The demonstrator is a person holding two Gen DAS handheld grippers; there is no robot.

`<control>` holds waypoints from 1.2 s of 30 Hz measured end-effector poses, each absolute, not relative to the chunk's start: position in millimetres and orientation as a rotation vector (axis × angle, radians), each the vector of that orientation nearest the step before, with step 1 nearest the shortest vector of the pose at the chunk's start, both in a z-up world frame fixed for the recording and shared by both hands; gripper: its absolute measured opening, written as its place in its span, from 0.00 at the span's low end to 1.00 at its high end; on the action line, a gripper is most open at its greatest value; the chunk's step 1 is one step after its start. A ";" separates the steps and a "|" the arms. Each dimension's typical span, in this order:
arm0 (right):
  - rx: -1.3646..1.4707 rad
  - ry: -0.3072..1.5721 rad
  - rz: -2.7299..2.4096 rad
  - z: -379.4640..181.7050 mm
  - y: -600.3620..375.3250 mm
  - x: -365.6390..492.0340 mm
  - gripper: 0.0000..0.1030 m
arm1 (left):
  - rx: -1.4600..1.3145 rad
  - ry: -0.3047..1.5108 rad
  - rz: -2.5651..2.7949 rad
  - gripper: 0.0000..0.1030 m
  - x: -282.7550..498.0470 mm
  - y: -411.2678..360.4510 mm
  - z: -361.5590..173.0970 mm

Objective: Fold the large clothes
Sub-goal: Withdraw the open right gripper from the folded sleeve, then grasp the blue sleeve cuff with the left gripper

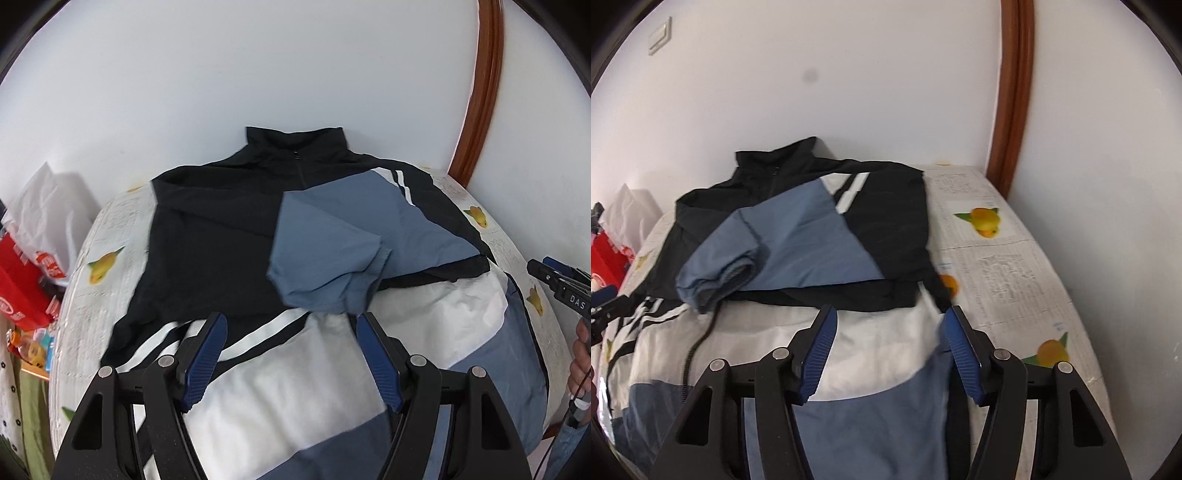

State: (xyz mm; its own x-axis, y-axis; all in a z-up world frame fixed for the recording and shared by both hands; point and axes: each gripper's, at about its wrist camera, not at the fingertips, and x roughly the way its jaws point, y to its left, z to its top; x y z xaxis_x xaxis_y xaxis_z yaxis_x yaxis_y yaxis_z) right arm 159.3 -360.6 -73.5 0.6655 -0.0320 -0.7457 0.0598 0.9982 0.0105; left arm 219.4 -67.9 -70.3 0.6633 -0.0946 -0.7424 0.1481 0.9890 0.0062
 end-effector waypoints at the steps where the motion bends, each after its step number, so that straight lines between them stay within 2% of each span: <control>1: 0.034 0.842 -0.053 -73.8 -364.1 160.6 0.58 | 0.072 0.837 -0.137 0.69 222.7 -72.1 -72.0; 30: 0.048 0.869 -0.033 -107.2 -424.8 171.3 0.58 | 0.178 0.972 -0.160 0.68 291.3 -147.1 -153.9; 31: 0.051 0.870 -0.036 -107.6 -425.7 170.8 0.58 | 0.175 0.972 -0.156 0.66 292.8 -147.0 -154.4; 33: 0.052 0.871 -0.038 -107.6 -426.0 170.1 0.58 | 0.170 0.970 -0.141 0.52 294.7 -146.0 -154.4; 36: 0.046 0.874 -0.041 -106.4 -423.9 167.5 0.58 | 0.153 0.967 -0.148 0.27 295.0 -140.6 -148.8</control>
State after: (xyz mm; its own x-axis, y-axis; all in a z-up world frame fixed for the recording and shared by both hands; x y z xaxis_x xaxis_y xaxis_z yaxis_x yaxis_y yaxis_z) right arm 167.5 -423.9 -106.4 0.6410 -0.0170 -0.7673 0.0545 0.9982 0.0234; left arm 295.0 -140.6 -148.8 0.5593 -0.0569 -0.8270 0.1933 0.9791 0.0634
